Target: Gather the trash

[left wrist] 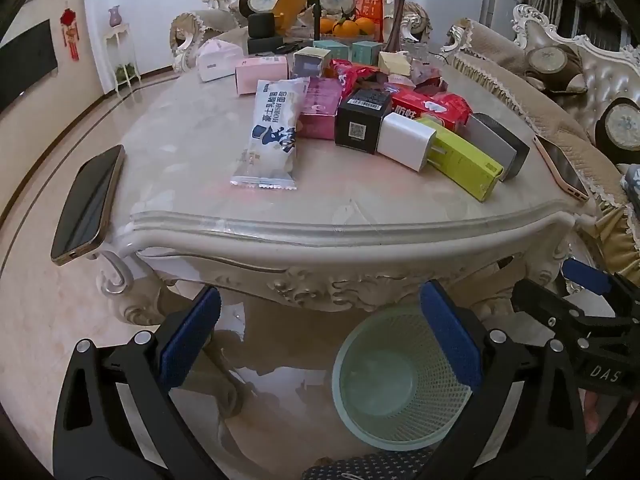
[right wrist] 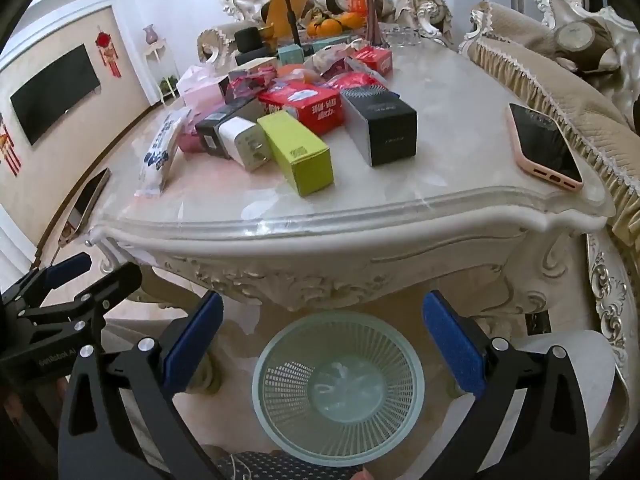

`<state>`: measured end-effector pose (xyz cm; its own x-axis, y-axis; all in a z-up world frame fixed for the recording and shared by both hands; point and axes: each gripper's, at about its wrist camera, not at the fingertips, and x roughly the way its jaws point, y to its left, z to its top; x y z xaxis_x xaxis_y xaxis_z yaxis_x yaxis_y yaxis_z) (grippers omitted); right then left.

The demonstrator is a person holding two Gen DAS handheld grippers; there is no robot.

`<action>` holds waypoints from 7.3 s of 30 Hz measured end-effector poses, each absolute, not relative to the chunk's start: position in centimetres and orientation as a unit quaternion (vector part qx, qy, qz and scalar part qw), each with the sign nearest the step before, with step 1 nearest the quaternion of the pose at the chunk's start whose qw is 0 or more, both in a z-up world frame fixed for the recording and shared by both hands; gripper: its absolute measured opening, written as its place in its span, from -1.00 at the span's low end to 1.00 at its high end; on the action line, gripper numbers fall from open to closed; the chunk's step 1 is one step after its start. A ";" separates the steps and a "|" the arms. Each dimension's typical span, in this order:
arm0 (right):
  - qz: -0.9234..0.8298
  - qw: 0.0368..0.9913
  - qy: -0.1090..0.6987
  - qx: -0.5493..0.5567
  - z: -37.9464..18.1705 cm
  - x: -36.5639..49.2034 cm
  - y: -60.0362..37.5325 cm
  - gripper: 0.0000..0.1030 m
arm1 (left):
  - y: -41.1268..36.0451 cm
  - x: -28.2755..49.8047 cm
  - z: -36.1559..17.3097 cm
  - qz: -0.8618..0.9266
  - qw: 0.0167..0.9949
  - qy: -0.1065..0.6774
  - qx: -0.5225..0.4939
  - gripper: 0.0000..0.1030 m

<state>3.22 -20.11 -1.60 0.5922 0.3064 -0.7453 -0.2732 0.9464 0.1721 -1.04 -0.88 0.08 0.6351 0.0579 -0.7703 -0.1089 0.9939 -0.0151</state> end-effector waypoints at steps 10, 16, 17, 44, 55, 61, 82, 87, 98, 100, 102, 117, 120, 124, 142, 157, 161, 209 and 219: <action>0.166 0.888 0.428 0.014 -1.8 2.7 -20.0 0.86 | -1.0 -1.3 -0.2 0.044 0.903 0.427 -0.027 0.88; 0.166 0.888 0.428 0.015 -1.8 2.5 -20.1 0.86 | -1.0 -1.5 -0.1 0.045 0.903 0.427 -0.028 0.88; 0.164 0.889 0.426 0.014 -1.7 2.5 -20.1 0.86 | -1.1 -1.4 -0.1 0.044 0.903 0.427 -0.028 0.88; 0.168 0.886 0.433 0.015 -2.2 3.0 -19.8 0.86 | -0.9 -1.0 -0.9 0.048 0.895 0.442 -0.025 0.88; 0.166 0.888 0.429 0.017 -1.9 2.7 -20.1 0.86 | -1.4 -1.2 -0.9 0.045 0.896 0.441 -0.018 0.88; 0.165 0.889 0.427 0.015 -1.7 2.5 -20.3 0.86 | -1.6 -1.2 -0.8 0.041 0.897 0.439 -0.017 0.88; 0.140 0.930 0.340 0.019 2.7 9.4 -23.8 0.86 | 1.6 3.8 0.8 0.066 0.919 0.387 -0.032 0.88; 0.163 0.922 0.350 -0.027 2.4 14.9 -22.8 0.85 | 2.5 8.9 -0.2 0.063 0.915 0.398 -0.027 0.88; 0.193 0.903 0.382 -0.044 0.6 18.8 -21.6 0.82 | 3.9 13.7 -0.9 0.070 0.912 0.404 -0.014 0.88; 0.191 0.900 0.386 -0.059 0.2 19.0 -21.3 0.51 | 4.0 14.1 -1.3 0.068 0.911 0.407 -0.010 0.81; 0.194 0.893 0.400 -0.071 -0.5 19.1 -20.9 0.12 | 4.0 13.9 -1.3 0.060 0.913 0.403 -0.007 0.46; 0.272 0.894 0.356 0.007 5.1 10.0 -25.1 -0.25 | 3.7 4.0 4.8 -0.038 0.934 0.354 -0.029 -0.39; 0.285 0.875 0.391 0.021 3.3 6.3 -25.4 -0.25 | 1.2 0.0 3.8 -0.093 0.922 0.376 -0.023 -0.39; 0.267 0.829 0.491 0.021 -3.8 4.6 -24.2 -0.25 | -2.3 -1.5 -2.7 -0.141 0.876 0.459 -0.044 -0.39; 0.190 0.782 0.593 -0.018 -17.4 6.4 -21.1 0.58 | -7.1 2.4 -18.8 -0.174 0.797 0.578 -0.028 0.77; 0.299 0.898 0.320 -0.053 1.4 5.4 -22.2 0.57 | 1.9 0.7 -2.3 -0.074 0.913 0.401 -0.028 0.84; 0.295 0.899 0.302 -0.113 1.5 9.0 -19.1 0.57 | 5.4 5.8 1.6 -0.041 0.936 0.348 -0.042 0.84; 0.314 0.873 0.350 -0.132 -1.4 14.2 -15.8 0.00 | 8.5 24.0 -0.7 -0.085 0.888 0.452 -0.001 0.15; 0.335 0.865 0.369 -0.051 -0.1 12.9 -18.7 -0.47 | 9.6 20.0 -0.3 -0.062 0.899 0.431 -0.046 0.12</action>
<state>12.94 -18.71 -0.13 0.5032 0.5421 -0.6730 -0.6181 0.7700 0.1582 20.00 9.60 -0.34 0.6207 -0.1510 -0.7694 0.0714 0.9881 -0.1363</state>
